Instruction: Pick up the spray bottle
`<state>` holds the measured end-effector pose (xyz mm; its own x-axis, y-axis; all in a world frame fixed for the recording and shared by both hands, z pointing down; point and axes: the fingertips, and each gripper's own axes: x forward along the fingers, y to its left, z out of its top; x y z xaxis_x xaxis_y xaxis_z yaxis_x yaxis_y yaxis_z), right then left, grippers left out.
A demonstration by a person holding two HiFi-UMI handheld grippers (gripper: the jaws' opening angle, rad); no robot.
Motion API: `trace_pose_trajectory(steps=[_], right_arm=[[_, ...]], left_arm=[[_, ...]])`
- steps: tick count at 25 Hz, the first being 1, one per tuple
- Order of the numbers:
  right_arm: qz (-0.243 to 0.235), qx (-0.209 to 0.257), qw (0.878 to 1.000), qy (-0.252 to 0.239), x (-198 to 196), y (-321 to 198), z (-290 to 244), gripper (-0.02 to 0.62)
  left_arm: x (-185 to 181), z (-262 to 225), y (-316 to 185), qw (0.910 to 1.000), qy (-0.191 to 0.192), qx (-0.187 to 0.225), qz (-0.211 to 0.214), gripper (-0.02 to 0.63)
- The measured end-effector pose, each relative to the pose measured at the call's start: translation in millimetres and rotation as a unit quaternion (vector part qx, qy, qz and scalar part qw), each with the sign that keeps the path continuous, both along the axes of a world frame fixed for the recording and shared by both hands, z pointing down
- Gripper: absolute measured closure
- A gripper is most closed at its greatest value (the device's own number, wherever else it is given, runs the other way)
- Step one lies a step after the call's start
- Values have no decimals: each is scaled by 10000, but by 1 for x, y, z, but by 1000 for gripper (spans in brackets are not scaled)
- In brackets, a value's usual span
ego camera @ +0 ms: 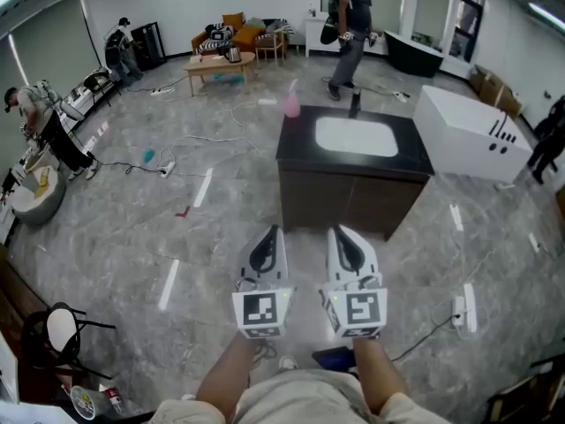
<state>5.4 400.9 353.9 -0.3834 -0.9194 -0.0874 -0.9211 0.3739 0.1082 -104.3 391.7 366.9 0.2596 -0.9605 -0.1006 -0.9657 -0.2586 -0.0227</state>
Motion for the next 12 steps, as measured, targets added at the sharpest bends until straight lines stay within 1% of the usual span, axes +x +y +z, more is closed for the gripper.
trace_pose_trajectory(steps=[8, 12], right_arm=[[79, -116, 9998, -103, -8, -11, 11, 592], [35, -58, 9999, -99, -6, -28, 9, 591]], left_arm=[[-19, 9, -13, 10000, 41, -39, -28, 604], [-17, 8, -30, 10000, 50, -19, -72, 605]])
